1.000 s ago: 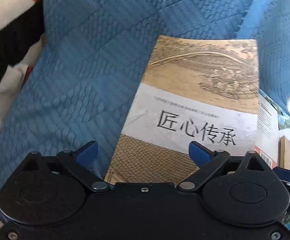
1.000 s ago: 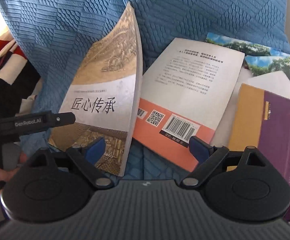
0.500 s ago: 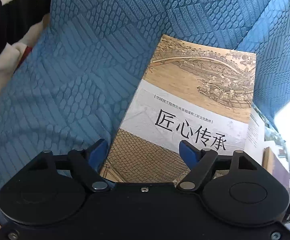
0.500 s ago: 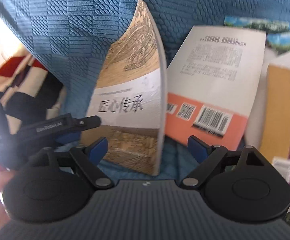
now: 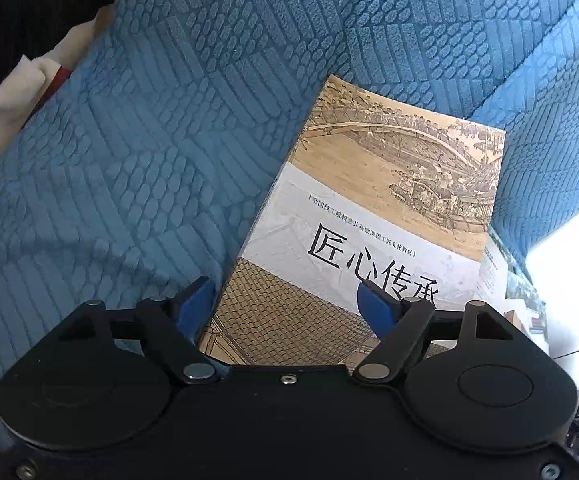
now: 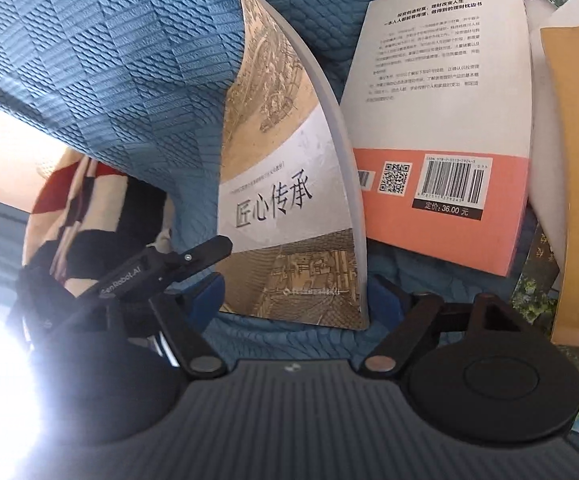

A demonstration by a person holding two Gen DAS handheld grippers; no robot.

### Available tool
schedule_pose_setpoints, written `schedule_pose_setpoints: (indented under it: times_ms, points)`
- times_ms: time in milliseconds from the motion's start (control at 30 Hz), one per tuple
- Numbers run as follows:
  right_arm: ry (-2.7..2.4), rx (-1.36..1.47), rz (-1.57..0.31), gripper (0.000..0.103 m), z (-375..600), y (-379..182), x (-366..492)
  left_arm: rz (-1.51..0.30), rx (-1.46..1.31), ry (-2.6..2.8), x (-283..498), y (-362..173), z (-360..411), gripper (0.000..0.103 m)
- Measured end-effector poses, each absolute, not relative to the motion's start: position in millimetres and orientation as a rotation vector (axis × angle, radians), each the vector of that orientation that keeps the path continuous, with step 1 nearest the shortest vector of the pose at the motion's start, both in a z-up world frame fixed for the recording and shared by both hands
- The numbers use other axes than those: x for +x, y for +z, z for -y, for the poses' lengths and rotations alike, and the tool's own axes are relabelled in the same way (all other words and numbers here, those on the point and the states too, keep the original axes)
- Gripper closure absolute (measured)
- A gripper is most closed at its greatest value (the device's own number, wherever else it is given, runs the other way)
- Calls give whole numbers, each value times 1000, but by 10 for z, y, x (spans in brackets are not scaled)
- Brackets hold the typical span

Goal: Organize objects

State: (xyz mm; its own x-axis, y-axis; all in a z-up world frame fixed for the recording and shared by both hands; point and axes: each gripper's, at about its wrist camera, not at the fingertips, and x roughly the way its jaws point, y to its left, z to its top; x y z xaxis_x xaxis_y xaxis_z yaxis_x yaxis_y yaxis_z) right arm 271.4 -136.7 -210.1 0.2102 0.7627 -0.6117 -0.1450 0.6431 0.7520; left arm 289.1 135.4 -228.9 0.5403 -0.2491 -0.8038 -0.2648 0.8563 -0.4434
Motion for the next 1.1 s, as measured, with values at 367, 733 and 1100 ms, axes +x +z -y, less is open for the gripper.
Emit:
schedule_pose_setpoints:
  times_ms: [367, 733, 1100]
  points:
    - [877, 861, -1093, 26, 1492, -1965, 2620, -1010, -684, 18, 2833, -2317, -1469, 26]
    - [656, 710, -1137, 48, 1482, -2064, 2627, -1017, -630, 21, 2802, -2257, -1405, 27]
    - [548, 580, -1126, 60, 1467, -2082, 2582, -1016, -615, 18, 2836, -2195, -1394, 27]
